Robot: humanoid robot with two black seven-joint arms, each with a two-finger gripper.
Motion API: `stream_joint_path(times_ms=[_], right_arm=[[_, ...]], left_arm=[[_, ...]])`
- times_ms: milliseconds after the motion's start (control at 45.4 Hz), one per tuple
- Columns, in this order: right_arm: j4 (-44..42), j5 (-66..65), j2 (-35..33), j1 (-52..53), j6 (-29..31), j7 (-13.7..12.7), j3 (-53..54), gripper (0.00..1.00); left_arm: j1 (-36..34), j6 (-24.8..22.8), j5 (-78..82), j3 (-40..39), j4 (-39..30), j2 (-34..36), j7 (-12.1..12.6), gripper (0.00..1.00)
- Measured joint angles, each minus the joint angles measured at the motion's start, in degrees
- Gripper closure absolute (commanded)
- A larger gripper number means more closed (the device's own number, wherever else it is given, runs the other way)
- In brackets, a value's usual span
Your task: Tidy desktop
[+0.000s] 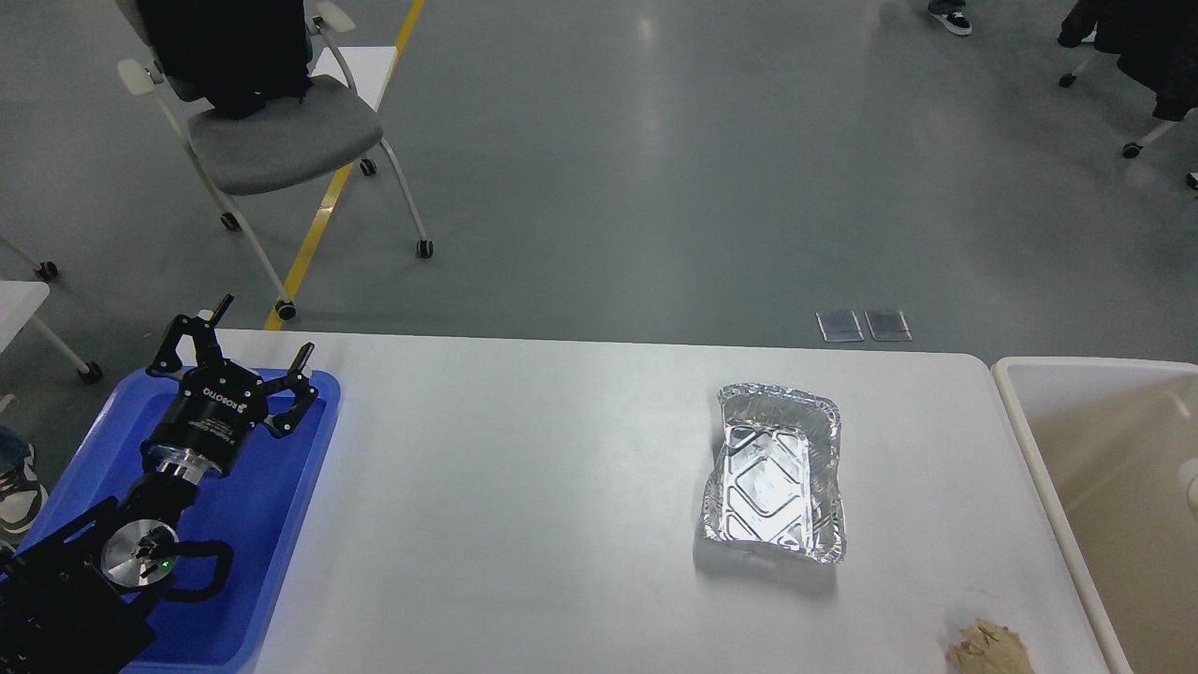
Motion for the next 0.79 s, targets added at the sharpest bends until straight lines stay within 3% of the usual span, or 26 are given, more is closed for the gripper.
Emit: stream_joint_path(times_ms=[22, 88, 110, 396, 792], right_arm=[[0.0, 0.0, 0.0, 0.0, 0.0, 0.0, 0.1, 0.48], [0.1, 0.0, 0.0, 0.0, 0.0, 0.0, 0.6, 0.09], [0.2, -0.1, 0.0, 0.0, 0.0, 0.0, 1.0, 0.01], [0.5, -7.4, -0.7, 0.5, 0.5, 0.0, 9.1, 0.00], [0.7, -21.8, -6.5, 7.4, 3.2, 0.0, 33.4, 0.00]], left_arm=[[0.0, 0.0, 0.0, 0.0, 0.0, 0.0, 0.0, 0.01], [0.0, 0.0, 0.0, 0.0, 0.0, 0.0, 0.0, 0.01], [0.0, 0.0, 0.0, 0.0, 0.0, 0.0, 0.0, 0.01], [0.0, 0.0, 0.0, 0.0, 0.0, 0.0, 0.0, 0.01], [0.0, 0.0, 0.0, 0.0, 0.0, 0.0, 0.0, 0.01]])
